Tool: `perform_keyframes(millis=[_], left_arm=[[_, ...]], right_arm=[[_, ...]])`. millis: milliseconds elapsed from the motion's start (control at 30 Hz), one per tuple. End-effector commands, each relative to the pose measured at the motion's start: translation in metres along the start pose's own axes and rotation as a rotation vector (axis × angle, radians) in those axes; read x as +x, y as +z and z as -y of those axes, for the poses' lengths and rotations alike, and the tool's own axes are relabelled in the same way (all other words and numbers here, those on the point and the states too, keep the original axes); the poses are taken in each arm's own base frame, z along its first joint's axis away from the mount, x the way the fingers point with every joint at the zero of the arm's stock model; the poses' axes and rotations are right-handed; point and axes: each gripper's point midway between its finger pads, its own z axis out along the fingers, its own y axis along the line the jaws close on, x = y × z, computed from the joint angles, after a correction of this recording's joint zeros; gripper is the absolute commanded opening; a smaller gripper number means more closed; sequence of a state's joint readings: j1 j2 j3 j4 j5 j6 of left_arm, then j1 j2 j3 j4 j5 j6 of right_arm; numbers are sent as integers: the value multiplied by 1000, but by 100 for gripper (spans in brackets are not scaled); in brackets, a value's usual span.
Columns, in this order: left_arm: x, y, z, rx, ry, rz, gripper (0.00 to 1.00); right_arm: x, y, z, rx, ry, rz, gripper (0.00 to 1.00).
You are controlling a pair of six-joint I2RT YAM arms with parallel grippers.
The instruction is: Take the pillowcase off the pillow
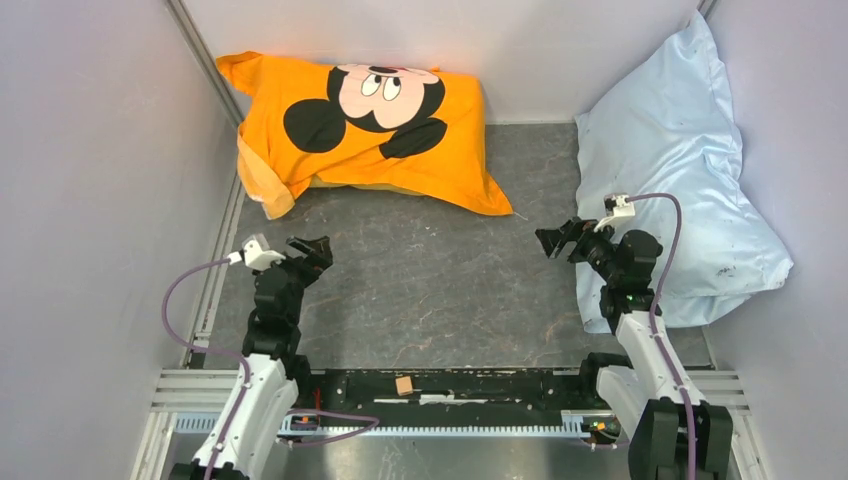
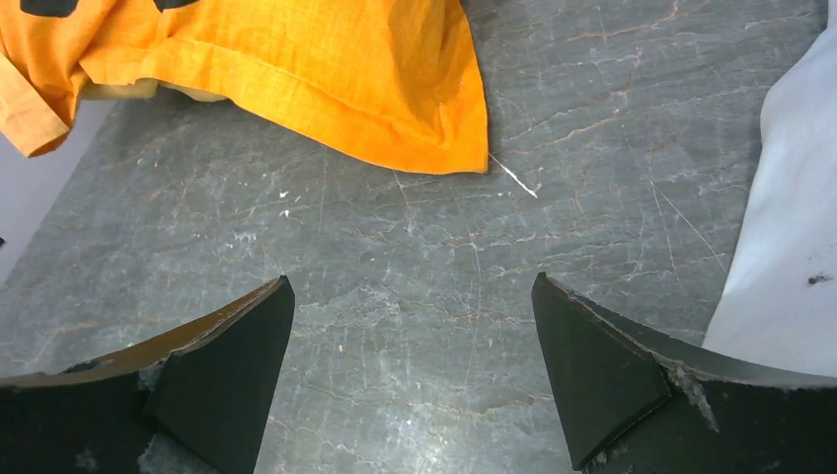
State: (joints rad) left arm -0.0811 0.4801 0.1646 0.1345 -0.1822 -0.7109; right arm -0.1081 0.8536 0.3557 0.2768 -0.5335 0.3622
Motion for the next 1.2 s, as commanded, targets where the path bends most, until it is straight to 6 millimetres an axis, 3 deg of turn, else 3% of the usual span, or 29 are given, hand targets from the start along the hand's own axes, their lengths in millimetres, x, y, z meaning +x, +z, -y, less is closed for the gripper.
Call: perform_keyframes(millis=[0, 100, 267, 400, 533, 667, 833, 1000, 1167], left_arm=[[-9, 4, 9, 2, -28, 5, 100], [-5, 4, 15, 46, -16, -8, 100], [3, 1, 33, 167, 18, -36, 100], [7, 1, 36, 190, 16, -53, 100], [12, 2, 39, 205, 15, -79, 100], [12, 3, 37, 194, 26, -77, 100], [13, 4, 35, 192, 25, -76, 100], [15, 5, 33, 182, 23, -84, 100], [17, 6, 33, 181, 23, -91, 100]], right_arm=[[-14, 6, -4, -21, 28, 68, 98], [-4, 13, 5, 8, 119, 50, 97], [-1, 36, 0, -41, 294, 7, 97], [-5, 65, -10, 49, 87, -11, 97], [-6, 102, -29, 59, 16, -17, 98], [6, 138, -41, 58, -175, -80, 97], [31, 168, -59, 22, -419, -151, 97], [45, 197, -51, 82, -532, -210, 97], [65, 219, -29, 168, -561, -282, 97]])
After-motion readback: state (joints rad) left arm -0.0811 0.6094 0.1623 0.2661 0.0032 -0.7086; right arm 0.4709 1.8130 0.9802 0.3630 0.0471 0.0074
